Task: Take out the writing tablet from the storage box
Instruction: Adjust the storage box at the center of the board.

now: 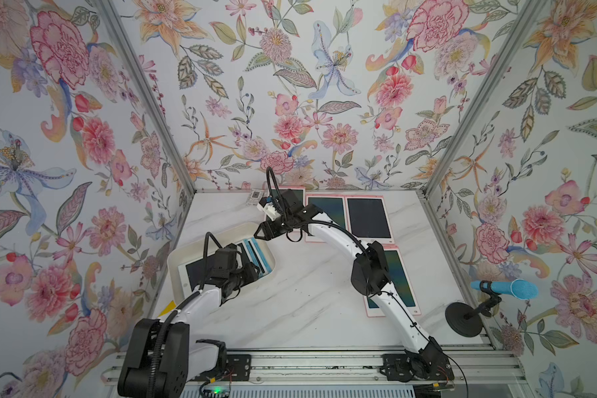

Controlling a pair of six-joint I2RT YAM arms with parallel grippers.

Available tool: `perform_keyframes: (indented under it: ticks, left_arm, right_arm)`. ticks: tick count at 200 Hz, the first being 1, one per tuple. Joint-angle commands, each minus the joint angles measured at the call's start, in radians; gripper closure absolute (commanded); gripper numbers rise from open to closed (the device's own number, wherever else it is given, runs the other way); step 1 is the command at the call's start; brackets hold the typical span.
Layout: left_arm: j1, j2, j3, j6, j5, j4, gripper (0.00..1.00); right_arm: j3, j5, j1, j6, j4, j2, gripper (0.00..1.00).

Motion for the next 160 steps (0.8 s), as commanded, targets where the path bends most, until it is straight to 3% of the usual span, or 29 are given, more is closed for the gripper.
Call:
perform_keyframes:
  ticks: [1,52,108,160]
  left_arm:
    - [-0.059,-0.069,-0.083,-0.105,0.038,-0.032,0.51]
    - [-0.09,-0.23,-0.18,-0.147,0.004,-0.116,0.5]
    - [-0.069,-0.231,-0.019,-0.1,-0.156,-0.225,0.43]
    - [0.14,-0.166,0.093,0.041,-0.168,-0.265,0.42]
  right_arm:
    - [-0.071,0.114,0.045,-0.039,-0.038,-0.121,0.36]
    - [-0.168,0.35,0.062,-0.032,-0.035,-0.238,0.33]
    - [-0.267,0.198,0.072,0.047,-0.099,-0.277,0.39]
    - [-0.249,0.172,0.106,0.08,-0.11,-0.21,0.43]
